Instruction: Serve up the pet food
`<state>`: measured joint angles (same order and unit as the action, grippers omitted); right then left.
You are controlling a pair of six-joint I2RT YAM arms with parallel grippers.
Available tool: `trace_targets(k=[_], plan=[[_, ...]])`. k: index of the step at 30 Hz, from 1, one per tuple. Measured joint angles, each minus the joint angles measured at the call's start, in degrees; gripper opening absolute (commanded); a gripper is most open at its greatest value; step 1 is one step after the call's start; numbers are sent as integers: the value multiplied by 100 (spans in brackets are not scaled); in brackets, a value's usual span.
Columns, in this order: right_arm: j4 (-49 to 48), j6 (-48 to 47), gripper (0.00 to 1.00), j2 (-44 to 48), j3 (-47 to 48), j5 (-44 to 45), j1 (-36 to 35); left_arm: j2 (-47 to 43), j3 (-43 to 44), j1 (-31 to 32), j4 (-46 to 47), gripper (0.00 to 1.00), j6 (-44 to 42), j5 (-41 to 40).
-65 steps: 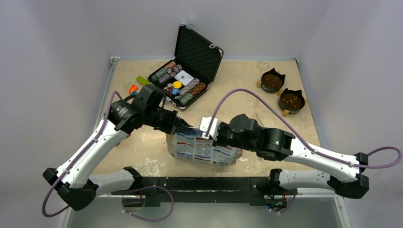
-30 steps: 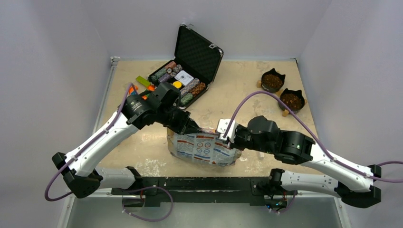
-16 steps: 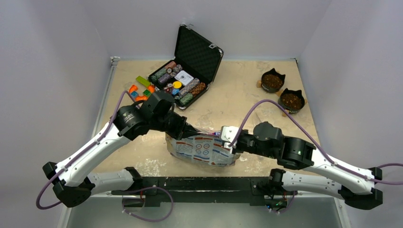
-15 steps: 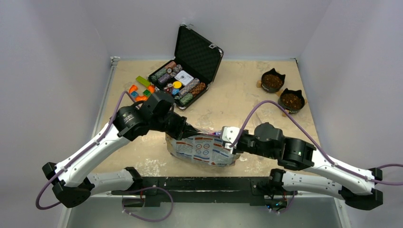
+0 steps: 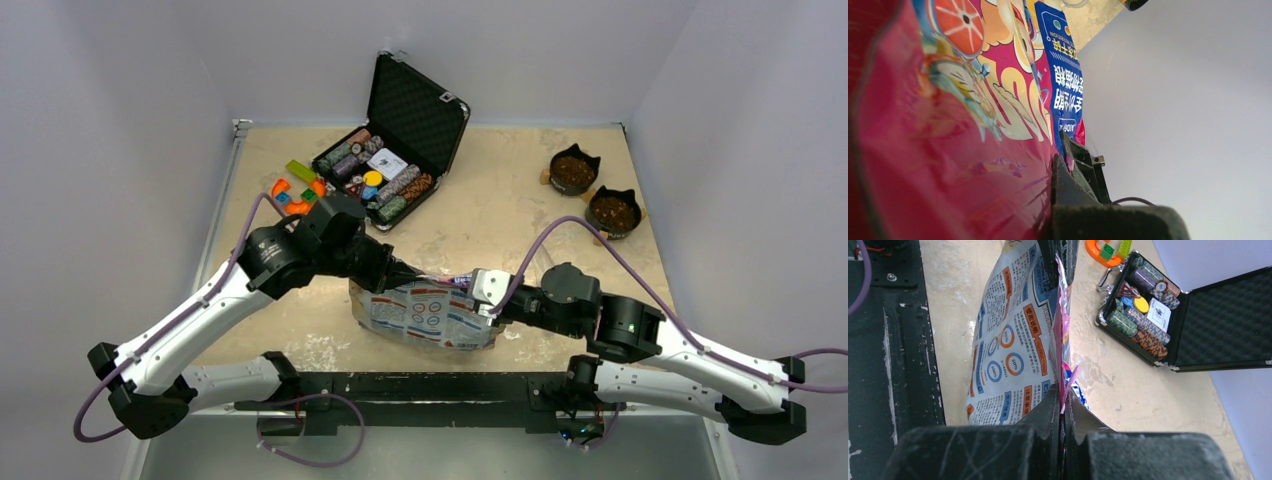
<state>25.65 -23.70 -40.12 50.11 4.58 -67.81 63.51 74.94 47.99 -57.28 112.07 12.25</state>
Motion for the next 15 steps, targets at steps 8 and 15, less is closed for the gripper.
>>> trace_targets(k=[8,15], plan=[[275,422,48,-262,262,-243,7,-273,-219,-98,214,40,-22,-260],[455,756,71,-254,321,-474,0,-573,-216,-151,72,51,-26,-688]])
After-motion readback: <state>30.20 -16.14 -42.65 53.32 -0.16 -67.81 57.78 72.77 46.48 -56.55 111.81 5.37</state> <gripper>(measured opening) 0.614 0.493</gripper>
